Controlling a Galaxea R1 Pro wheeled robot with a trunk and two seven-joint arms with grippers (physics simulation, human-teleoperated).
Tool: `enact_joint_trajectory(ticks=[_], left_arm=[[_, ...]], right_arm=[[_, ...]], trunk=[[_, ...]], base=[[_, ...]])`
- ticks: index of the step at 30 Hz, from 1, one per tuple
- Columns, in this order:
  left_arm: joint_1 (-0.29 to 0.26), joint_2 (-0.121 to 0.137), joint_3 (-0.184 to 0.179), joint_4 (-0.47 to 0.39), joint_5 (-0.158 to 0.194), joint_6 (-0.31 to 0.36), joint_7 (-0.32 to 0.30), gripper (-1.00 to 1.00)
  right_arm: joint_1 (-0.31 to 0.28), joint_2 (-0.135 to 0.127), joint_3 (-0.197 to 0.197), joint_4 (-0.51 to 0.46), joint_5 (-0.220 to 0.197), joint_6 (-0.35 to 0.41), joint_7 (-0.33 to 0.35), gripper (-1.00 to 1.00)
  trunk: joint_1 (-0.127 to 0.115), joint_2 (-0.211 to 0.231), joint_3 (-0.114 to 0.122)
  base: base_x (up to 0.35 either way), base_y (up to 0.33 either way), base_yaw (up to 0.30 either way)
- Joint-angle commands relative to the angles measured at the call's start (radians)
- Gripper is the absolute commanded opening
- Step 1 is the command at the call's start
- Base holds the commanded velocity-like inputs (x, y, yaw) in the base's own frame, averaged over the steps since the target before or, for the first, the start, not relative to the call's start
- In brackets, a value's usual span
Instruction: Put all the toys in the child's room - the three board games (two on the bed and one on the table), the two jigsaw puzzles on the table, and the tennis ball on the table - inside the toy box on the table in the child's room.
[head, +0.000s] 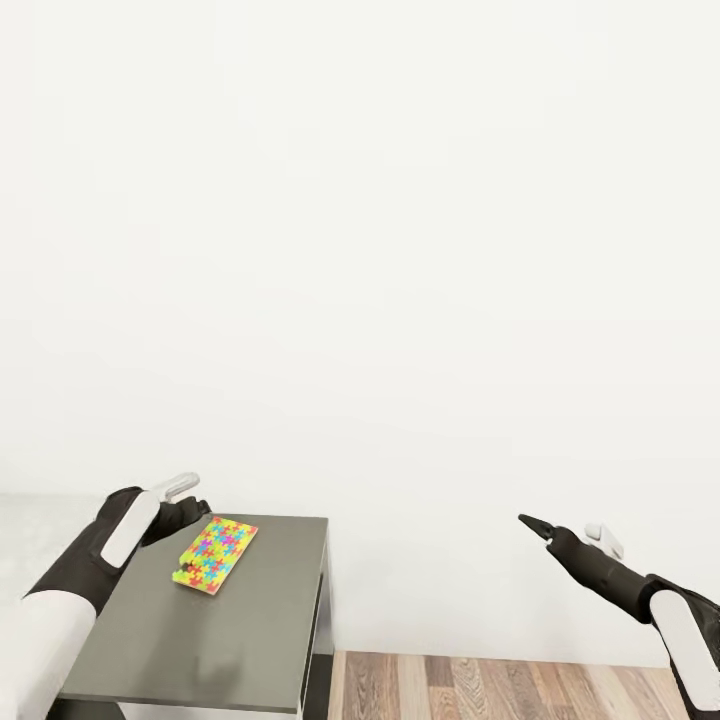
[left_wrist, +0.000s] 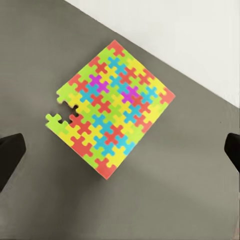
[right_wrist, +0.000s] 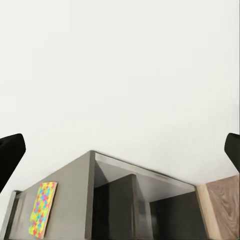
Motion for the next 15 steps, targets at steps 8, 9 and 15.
enact_joint_trajectory(ticks=[8,9,15], left_arm=[[-0.034,-0.024,-0.003,0.064,-0.098,-0.089,0.0,1.0],[-0.035,-0.025,-0.003,0.067,-0.102,-0.093,-0.001,1.0],[-0.038,-0.029,-0.006,0.077,-0.121,-0.104,-0.006,1.0]], right_arm=[[-0.005,0.002,0.088,-0.039,0.004,0.0,-0.057,1.0],[-0.006,0.003,0.096,-0.04,0.004,-0.001,-0.059,1.0],[-0.021,0.007,0.159,-0.047,0.004,-0.002,-0.067,1.0]], trunk=[[0.0,-0.002,-0.002],[0.0,-0.002,-0.002],[0.0,-0.002,-0.002]], base=[[0.0,0.0,0.0],[0.0,0.0,0.0],[0.0,0.0,0.0]])
